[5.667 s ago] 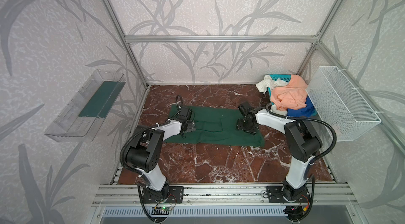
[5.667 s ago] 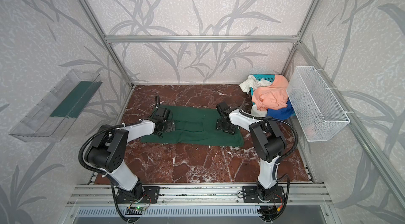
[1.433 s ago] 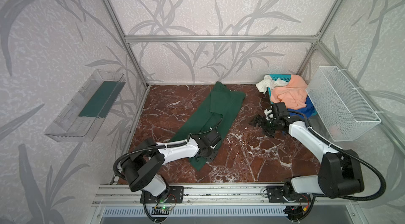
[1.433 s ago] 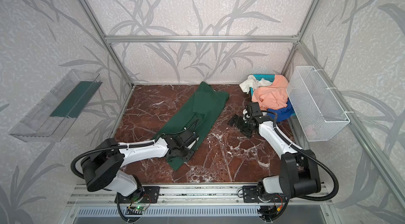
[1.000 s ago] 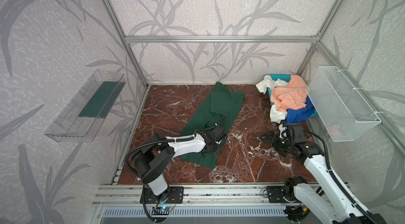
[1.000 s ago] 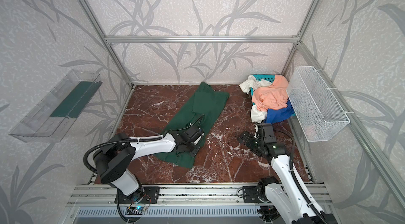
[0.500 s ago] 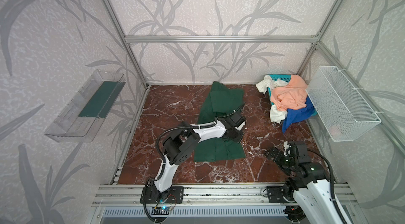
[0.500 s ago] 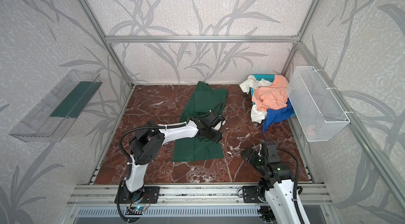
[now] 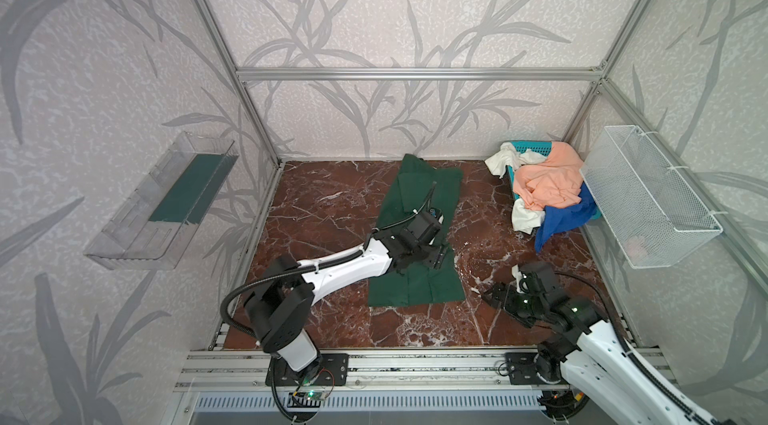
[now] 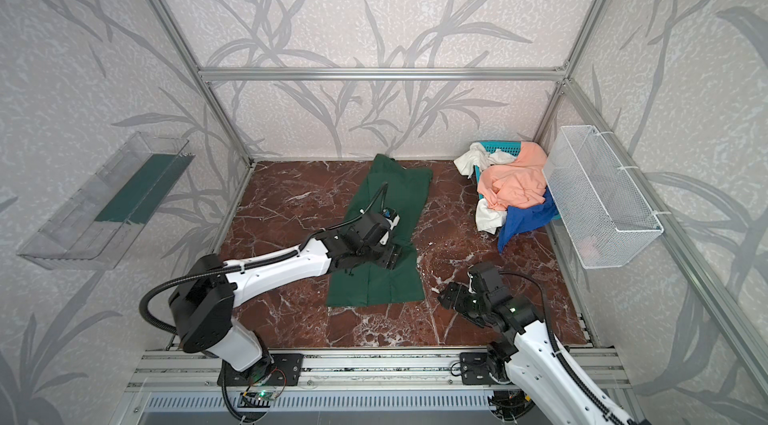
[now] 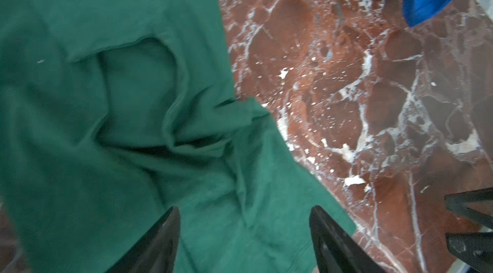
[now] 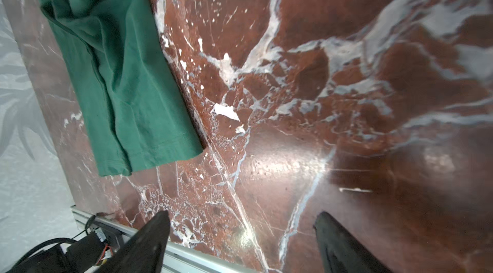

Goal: Fold and stack the t-shirts

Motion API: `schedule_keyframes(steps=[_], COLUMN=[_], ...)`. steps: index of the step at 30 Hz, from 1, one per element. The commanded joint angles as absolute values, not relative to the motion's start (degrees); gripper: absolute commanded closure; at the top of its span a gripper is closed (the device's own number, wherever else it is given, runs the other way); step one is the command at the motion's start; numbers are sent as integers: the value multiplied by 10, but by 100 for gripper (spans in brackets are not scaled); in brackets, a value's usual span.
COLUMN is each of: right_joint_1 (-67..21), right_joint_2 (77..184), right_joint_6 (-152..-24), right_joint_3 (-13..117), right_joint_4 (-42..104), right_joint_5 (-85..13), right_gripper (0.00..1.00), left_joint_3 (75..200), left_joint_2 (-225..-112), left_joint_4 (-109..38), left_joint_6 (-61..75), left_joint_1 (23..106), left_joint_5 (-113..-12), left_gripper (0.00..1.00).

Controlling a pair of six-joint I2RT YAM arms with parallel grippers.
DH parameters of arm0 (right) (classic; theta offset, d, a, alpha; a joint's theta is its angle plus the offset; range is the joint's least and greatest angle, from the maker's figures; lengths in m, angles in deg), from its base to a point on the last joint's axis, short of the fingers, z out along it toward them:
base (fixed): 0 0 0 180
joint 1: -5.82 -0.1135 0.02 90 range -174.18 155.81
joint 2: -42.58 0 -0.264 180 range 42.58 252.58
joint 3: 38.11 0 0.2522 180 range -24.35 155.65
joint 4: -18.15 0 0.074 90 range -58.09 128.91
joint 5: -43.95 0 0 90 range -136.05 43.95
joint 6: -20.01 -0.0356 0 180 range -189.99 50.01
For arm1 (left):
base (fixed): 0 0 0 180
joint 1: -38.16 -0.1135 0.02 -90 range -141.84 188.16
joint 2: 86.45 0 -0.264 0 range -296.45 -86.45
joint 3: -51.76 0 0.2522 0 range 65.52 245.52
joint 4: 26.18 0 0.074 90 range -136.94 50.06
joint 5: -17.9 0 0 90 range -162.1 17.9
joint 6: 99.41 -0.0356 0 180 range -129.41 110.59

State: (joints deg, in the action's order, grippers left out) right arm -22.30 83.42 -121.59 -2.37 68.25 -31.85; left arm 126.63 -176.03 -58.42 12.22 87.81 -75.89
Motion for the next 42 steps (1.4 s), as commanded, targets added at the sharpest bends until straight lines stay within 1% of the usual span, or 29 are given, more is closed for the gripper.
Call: schedule_keyframes(steps=[1,4,7,10,14,16,20,22,23,27,32,34,35,36,37,38,40,42], right_joint_1=[-273,-306,-313,-321,-326,-327,-332,-338,-341,-357,-376,-388,-393,-399,-406,-412,-430,-444], right_joint_2=[911,1001,1079,1122,1147,1162,1191,1203,1207,1219,1210,1194,1185,1174,1161,1150,1120,1092], right_joint_6=[-1244,-1227,-1222,-1225,-1222,-1221,-1228,-1234,-1236,-1247,-1274,-1285,-1289,-1295,-1302,-1308,-1323,-1340], right_joint_3=[-19,14,50,60,73,78,84,83,82,76,59,49,45,42,39,36,28,20], right_joint_4=[579,546,542,503,486,478,467,461,458,441,421,419,423,430,441,450,469,491], right_joint_5=[-359,-367,-364,-348,-352,-350,-349,-351,-353,-356,-360,-369,-376,-385,-395,-404,-425,-441], right_gripper=[19,26,34,38,40,44,54,64,67,73,90,96,99,100,100,100,100,100], left_joint_3=[1203,1135,1067,1017,982,964,948,946,946,940,940,943,944,944,945,944,944,942], left_joint_2=[-1706,-1647,-1588,-1535,-1479,-1460,-1463,-1480,-1487,-1518,-1548,-1565,-1571,-1577,-1580,-1580,-1577,-1564], left_joint_4=[-631,-638,-632,-638,-658,-649,-640,-635,-632,-616,-602,-603,-603,-603,-602,-602,-603,-607], left_joint_6=[166,201,234,254,266,269,267,265,264,262,245,238,236,232,228,225,220,219], left_joint_1=[865,848,842,839,831,823,800,790,789,788,788,789,789,789,789,789,789,793], left_joint_5=[-826,-826,-836,-840,-848,-835,-797,-778,-770,-744,-695,-675,-668,-661,-653,-647,-635,-628], left_gripper=[23,23,24,24,25,25,27,28,28,30,33,37,40,48,59,66,78,86])
